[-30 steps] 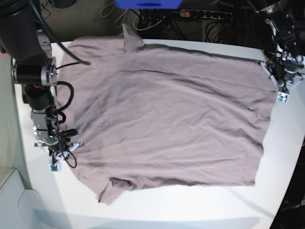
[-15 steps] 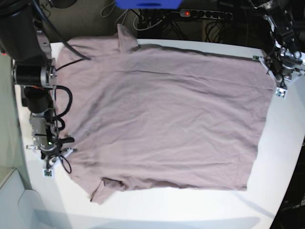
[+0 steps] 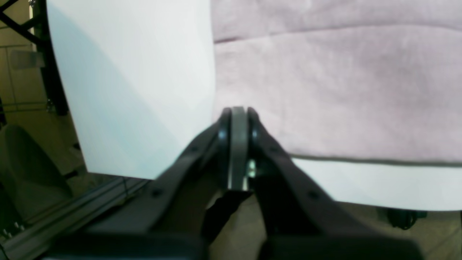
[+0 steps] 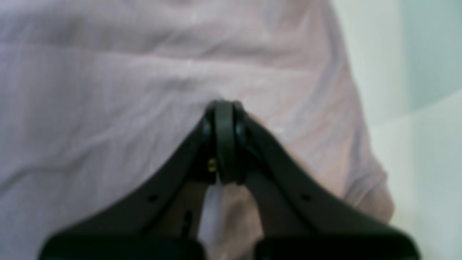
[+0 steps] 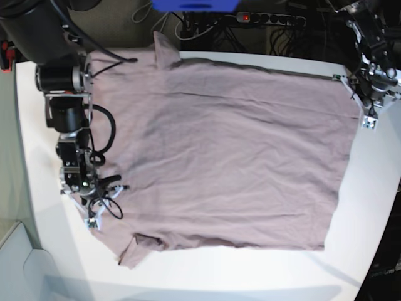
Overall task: Layout the t-shirt on the table in an organized manner, then fold the t-shirt properly
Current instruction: 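Lower the shirt and slide the right gripper along the side toward the hem, then release the shirt and raise both grippers away from it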
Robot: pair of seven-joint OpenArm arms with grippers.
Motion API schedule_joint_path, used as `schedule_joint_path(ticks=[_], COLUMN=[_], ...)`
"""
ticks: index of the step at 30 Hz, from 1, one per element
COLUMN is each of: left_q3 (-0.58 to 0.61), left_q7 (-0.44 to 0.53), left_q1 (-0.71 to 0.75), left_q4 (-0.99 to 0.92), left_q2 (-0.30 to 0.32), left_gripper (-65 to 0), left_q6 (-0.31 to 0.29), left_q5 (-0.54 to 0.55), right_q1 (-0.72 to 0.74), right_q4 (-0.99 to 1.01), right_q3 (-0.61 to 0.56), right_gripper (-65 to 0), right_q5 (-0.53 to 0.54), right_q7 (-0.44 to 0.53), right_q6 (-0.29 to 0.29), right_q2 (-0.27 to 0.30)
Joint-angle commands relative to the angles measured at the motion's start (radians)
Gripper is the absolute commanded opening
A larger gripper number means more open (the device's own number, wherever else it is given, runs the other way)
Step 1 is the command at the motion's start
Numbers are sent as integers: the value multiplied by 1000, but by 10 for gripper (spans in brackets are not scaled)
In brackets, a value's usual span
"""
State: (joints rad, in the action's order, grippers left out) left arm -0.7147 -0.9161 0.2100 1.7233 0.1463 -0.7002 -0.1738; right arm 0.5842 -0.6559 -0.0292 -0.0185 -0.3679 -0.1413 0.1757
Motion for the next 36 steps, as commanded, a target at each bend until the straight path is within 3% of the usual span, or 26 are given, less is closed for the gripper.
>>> schedule_joint_path(ticks=[1,6,12,17,21,26,30,36], left_q3=[-4,-4,-4,-4,-4,-4,-3,-1], left_q7=[12,9,5,4,2,2,2,13], left_q1=[-5,-5,-4,-1,-1,-1,-4,-7], left_q4=[20,20,22,22,22,34,36,31], left_q2=[13,13,9,9,9,9,9,11], left_gripper=[-647,-647,-647,-647,-647,-647,-647,-647], left_q6=[2,2,2,2,2,2,2,2], left_q5=[3,3,3,3,3,3,3,3], right_q1=[23,24,105,132,204,256,188,-122], right_q4=[-17,45,310,341,341,338,222,-301], right_q3=[4,1,1,-1,-1,2,7,48], right_gripper=[-650,-650,-650,-650,-650,-650,-650,-650], right_q5=[-2,-2,-2,-2,-4,-2,-1,2], right_q7=[5,56,260,407,422,335,206,-18], right_q6=[-1,-1,-1,-1,-1,-1,-1,-1], right_q2=[11,15,37,49,52,92,121,127])
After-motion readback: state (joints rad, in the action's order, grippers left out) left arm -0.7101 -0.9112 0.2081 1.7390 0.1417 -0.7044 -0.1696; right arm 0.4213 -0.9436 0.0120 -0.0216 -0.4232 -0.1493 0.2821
